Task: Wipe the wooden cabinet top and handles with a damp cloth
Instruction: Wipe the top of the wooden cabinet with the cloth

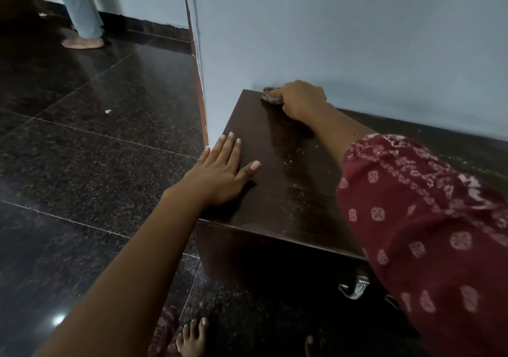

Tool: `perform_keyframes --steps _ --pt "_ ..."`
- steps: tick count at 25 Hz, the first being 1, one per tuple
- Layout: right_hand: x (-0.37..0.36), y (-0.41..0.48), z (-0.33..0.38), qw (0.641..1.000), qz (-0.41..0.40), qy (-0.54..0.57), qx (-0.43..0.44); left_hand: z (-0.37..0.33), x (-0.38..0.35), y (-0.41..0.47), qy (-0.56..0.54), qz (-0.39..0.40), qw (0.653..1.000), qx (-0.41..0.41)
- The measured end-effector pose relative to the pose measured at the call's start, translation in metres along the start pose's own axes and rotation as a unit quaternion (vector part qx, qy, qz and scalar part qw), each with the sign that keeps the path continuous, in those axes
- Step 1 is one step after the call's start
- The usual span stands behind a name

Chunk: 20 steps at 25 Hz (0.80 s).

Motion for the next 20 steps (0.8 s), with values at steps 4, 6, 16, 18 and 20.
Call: perform_keyframes --steps 4,6,16,18,20 --pt "-0.001 -0.028 0.008 1.000 0.000 -0.014 -0.015 0.001 0.001 -0.002 0.018 -0.005 1.000 -0.003" --pt "0.001 -0.056 0.016 1.000 -0.003 -0.019 -0.011 -0.001 0.001 -0.004 0.001 -0.010 1.000 -0.004" --pt "0.001 -0.206 0.053 0.994 0.028 0.026 0.105 -0.007 0.005 -0.005 -0.019 -0.038 0.999 -0.005" --pt "0.003 -0.227 0.053 0.991 0.036 0.023 0.130 -0.012 0.007 -0.005 -0.027 -0.053 0.998 -0.009" --pt "0.003 -0.243 0.049 0.988 0.050 0.018 0.143 -0.017 0.009 -0.005 -0.041 -0.058 0.997 -0.011"
Point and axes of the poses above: each hand's wrist, its own y-axis towards the middle knuckle, its own x-axis out of the back of the hand, z = x × y, the point moved 3 cm from there along y, towards the middle knuckle, and after that the axes turned 10 degrees about y, right-handed, at the moved point
